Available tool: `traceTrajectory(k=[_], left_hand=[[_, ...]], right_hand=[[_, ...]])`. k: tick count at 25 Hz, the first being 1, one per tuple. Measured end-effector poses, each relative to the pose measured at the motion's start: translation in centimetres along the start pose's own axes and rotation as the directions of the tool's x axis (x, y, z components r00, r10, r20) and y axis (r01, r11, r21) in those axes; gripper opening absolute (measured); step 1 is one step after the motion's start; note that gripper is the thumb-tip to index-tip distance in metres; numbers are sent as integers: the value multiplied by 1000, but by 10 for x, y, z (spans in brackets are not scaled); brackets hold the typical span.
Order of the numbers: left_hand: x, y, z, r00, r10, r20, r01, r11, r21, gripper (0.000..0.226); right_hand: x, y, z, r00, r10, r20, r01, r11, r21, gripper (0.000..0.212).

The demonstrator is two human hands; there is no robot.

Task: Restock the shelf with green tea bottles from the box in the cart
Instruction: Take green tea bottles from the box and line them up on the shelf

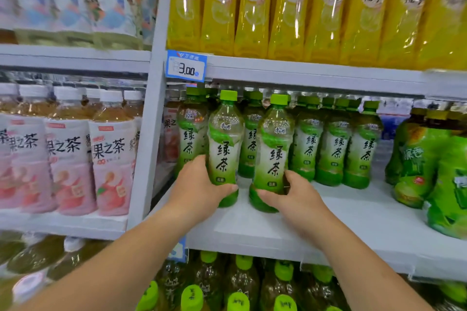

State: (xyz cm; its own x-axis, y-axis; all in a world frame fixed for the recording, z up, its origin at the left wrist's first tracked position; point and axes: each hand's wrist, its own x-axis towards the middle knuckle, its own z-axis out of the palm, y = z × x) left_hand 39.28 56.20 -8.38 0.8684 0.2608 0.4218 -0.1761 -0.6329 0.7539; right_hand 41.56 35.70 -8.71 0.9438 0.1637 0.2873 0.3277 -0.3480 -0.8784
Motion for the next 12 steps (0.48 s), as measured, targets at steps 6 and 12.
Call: traceTrajectory(k=[6, 12], left_hand=[[16, 0, 16, 988, -39, -151, 48, 997, 59, 46], [21, 0, 19, 984, -38, -175, 77, 971, 224, 46]], right_hand=[[33, -6, 17, 996, 44, -76, -50, 996, -73, 50], [51, 1, 32, 991, 38, -132, -49, 995, -84, 41]])
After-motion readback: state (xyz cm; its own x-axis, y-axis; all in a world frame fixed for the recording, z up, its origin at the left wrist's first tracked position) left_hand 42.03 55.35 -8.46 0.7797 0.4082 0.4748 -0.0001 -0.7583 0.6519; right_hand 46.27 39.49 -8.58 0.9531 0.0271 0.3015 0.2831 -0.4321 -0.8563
